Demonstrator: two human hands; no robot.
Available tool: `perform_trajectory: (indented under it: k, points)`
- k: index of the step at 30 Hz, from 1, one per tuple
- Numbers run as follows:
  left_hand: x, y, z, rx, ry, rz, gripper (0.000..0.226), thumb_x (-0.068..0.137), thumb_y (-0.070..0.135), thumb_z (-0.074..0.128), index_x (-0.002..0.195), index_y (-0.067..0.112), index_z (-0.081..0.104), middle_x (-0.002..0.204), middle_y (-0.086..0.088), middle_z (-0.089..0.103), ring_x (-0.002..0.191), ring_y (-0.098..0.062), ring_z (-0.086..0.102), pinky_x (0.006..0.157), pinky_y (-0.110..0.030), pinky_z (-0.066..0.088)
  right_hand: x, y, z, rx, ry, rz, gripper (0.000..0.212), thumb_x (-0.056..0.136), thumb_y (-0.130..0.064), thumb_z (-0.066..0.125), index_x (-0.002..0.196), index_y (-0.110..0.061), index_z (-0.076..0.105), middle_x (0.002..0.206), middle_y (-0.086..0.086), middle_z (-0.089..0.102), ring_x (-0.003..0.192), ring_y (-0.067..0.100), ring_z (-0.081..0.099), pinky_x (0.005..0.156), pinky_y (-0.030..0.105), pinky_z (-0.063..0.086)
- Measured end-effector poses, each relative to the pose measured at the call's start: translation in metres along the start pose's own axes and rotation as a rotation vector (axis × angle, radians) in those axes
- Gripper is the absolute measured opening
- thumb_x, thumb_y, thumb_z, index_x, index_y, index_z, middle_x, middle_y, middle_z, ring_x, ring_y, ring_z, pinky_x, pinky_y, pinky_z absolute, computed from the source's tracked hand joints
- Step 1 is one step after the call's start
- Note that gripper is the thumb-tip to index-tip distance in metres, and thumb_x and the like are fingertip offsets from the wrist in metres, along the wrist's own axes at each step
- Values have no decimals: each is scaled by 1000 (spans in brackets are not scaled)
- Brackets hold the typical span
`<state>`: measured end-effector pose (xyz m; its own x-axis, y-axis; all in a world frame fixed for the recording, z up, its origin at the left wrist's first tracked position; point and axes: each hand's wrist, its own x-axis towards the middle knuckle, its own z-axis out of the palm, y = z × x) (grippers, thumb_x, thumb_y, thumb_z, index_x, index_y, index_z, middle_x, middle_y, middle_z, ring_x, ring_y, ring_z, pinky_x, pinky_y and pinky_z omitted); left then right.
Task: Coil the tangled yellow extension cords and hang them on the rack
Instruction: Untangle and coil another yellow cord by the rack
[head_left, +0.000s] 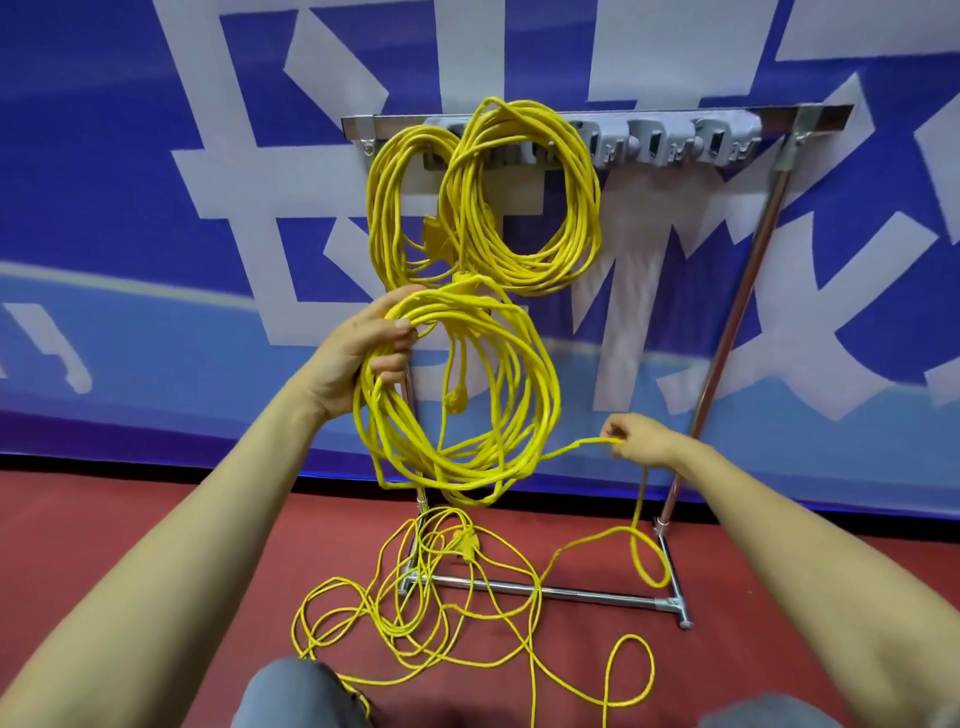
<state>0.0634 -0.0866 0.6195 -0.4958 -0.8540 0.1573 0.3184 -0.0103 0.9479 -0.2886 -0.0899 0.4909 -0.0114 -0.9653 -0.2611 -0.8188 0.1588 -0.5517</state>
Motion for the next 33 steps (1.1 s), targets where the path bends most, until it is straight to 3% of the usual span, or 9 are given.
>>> perform_trajectory:
  k: [2,5,10,14,18,22,27,31,33]
  points:
    - [-3,0,-4,-40,40,21,36,95,6,39,127,19,51,66,3,40,38,1,32,37,-11,32,-2,13,-2,-25,92,56,13,93,-17,54,80,-17,55,87,10,61,84,28,57,63,27,36]
    - [-8,5,-14,-92,69,64,28,98,6,34,115,20,53,66,5,40,37,1,34,37,-10,33,-14,29,4,252,166,120,39,92,-46,53,75,-11,50,72,11,61,72,27,61,68,37,47]
    - [-4,10,-8,72,142,108,30,98,3,40,120,18,53,68,1,41,41,-2,32,39,-13,34,-28,10,6,599,-42,342,65,78,-77,44,63,-14,45,51,5,45,54,25,63,49,24,40]
    - [2,-16,16,332,274,228,33,97,0,49,119,23,53,73,-1,49,46,-7,39,44,-19,39,-22,-25,-4,940,-112,420,36,90,-41,58,72,-13,45,47,1,40,37,14,48,38,33,52]
    - [2,-57,29,522,293,318,35,94,6,56,122,26,49,82,8,52,51,-5,45,48,-20,42,-24,-69,-16,1422,-127,358,26,98,-12,47,73,-3,47,48,7,47,38,15,50,37,32,52]
    - [-3,-88,41,619,288,316,37,95,10,59,128,21,47,95,9,56,67,-2,51,64,-18,44,-34,-116,-23,1783,-94,350,15,102,-9,36,99,4,44,102,23,49,71,33,54,28,30,44]
    - [-5,-103,51,354,236,172,36,96,7,57,125,24,47,92,-3,59,69,-16,62,67,-33,53,-28,-130,-18,2180,-44,509,25,102,-11,32,117,4,47,107,25,53,72,37,55,26,36,44]
    - [-11,-108,58,191,188,89,33,95,4,55,121,23,48,87,-3,62,68,-18,68,66,-30,59,-14,-127,-12,2323,166,600,37,102,-13,29,137,-1,37,132,23,43,100,39,59,21,40,38]
    - [-13,-110,58,161,164,32,35,95,3,55,122,24,47,86,-5,61,67,-20,69,66,-31,60,-8,-126,-7,2367,234,611,40,102,-16,28,142,-8,30,139,22,37,101,42,57,22,37,38]
